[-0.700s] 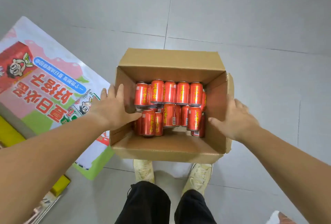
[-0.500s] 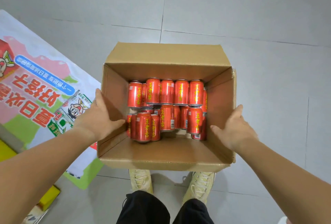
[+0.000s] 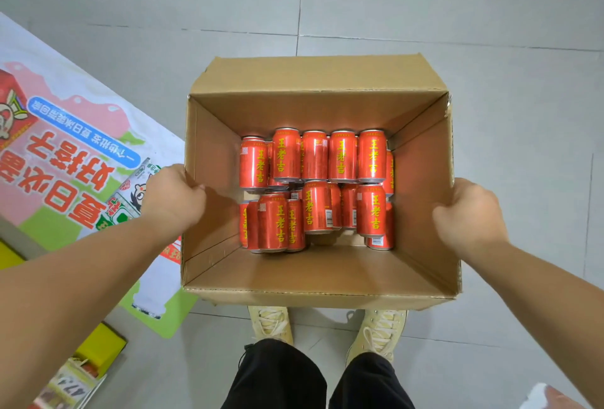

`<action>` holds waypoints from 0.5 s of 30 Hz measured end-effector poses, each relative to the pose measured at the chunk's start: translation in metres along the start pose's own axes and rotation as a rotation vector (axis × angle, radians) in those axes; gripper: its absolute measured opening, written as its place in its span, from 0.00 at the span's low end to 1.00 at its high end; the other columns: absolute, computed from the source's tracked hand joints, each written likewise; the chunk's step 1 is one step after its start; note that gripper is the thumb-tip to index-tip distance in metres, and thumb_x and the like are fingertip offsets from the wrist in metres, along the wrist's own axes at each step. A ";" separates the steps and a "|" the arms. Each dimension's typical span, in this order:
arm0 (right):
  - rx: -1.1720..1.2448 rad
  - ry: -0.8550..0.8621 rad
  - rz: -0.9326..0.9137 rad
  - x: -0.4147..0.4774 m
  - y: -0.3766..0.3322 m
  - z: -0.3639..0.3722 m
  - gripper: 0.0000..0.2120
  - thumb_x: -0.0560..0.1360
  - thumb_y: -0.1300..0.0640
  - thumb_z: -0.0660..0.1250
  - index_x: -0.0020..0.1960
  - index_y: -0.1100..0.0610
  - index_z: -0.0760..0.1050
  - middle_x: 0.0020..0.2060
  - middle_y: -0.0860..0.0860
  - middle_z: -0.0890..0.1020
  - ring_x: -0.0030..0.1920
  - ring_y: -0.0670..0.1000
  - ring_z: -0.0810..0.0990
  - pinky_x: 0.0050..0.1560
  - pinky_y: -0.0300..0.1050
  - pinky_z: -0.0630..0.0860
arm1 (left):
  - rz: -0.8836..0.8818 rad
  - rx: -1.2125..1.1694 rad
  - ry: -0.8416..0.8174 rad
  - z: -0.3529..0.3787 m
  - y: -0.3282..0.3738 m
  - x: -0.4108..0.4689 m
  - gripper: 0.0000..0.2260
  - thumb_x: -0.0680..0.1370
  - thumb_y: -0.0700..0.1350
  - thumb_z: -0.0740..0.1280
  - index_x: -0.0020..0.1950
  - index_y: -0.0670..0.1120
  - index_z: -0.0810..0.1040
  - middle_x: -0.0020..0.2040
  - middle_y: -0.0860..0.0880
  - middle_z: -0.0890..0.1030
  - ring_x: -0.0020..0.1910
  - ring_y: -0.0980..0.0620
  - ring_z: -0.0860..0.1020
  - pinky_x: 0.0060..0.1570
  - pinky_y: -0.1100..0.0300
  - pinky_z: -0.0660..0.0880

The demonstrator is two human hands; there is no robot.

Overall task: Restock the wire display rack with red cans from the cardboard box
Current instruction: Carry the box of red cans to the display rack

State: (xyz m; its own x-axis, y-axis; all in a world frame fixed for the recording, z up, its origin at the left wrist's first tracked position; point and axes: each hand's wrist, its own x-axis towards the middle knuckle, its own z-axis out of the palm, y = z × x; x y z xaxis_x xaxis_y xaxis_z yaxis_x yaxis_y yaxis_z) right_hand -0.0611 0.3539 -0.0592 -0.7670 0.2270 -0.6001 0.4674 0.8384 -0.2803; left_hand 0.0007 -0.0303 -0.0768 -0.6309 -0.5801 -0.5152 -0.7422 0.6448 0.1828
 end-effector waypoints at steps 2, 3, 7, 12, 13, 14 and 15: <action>-0.008 0.011 -0.002 -0.008 -0.001 -0.015 0.03 0.70 0.67 0.61 0.42 0.65 0.73 0.36 0.59 0.78 0.36 0.61 0.77 0.33 0.48 0.74 | 0.002 -0.004 0.001 -0.013 0.003 -0.009 0.08 0.78 0.41 0.70 0.39 0.43 0.75 0.34 0.47 0.75 0.43 0.39 0.76 0.43 0.53 0.72; -0.015 0.010 -0.009 -0.015 -0.004 -0.025 0.03 0.70 0.67 0.61 0.42 0.66 0.73 0.36 0.60 0.78 0.37 0.62 0.78 0.34 0.50 0.75 | 0.004 -0.005 0.001 -0.024 0.006 -0.017 0.09 0.78 0.41 0.70 0.39 0.43 0.74 0.34 0.48 0.74 0.43 0.38 0.77 0.43 0.53 0.71; -0.034 0.015 -0.004 -0.054 -0.022 -0.081 0.03 0.70 0.67 0.62 0.42 0.66 0.74 0.36 0.61 0.78 0.38 0.63 0.78 0.35 0.51 0.77 | 0.029 -0.008 -0.028 -0.082 0.019 -0.048 0.08 0.77 0.41 0.70 0.41 0.40 0.76 0.34 0.46 0.74 0.43 0.37 0.77 0.42 0.54 0.70; -0.042 0.034 -0.003 -0.129 -0.069 -0.177 0.02 0.70 0.68 0.61 0.41 0.65 0.73 0.34 0.59 0.77 0.34 0.58 0.75 0.30 0.44 0.69 | 0.091 -0.017 -0.043 -0.200 0.042 -0.091 0.06 0.75 0.40 0.69 0.38 0.41 0.77 0.33 0.45 0.77 0.37 0.40 0.76 0.35 0.55 0.68; -0.038 0.043 -0.005 -0.148 -0.082 -0.198 0.03 0.70 0.69 0.61 0.40 0.65 0.73 0.34 0.59 0.77 0.34 0.57 0.75 0.29 0.43 0.68 | 0.117 -0.007 -0.051 -0.228 0.047 -0.100 0.07 0.75 0.39 0.68 0.36 0.42 0.76 0.32 0.46 0.75 0.37 0.38 0.76 0.34 0.55 0.66; -0.031 0.049 -0.013 -0.164 -0.095 -0.218 0.03 0.70 0.70 0.61 0.39 0.65 0.72 0.33 0.59 0.77 0.33 0.57 0.74 0.29 0.44 0.67 | 0.139 0.000 -0.055 -0.257 0.052 -0.106 0.07 0.74 0.38 0.67 0.35 0.42 0.75 0.31 0.46 0.75 0.38 0.37 0.77 0.33 0.54 0.65; -0.028 0.055 -0.019 -0.181 -0.108 -0.238 0.04 0.70 0.70 0.61 0.38 0.64 0.72 0.32 0.58 0.76 0.33 0.56 0.74 0.29 0.44 0.67 | 0.154 0.001 -0.057 -0.287 0.056 -0.113 0.08 0.74 0.38 0.67 0.35 0.43 0.74 0.31 0.45 0.75 0.38 0.37 0.77 0.32 0.54 0.65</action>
State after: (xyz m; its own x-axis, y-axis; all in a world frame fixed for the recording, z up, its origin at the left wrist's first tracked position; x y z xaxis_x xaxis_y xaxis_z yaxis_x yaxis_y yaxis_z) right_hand -0.0776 0.3399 0.2576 -0.7990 0.2369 -0.5526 0.4404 0.8563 -0.2698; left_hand -0.0346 -0.0716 0.2323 -0.7229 -0.4452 -0.5283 -0.6376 0.7245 0.2619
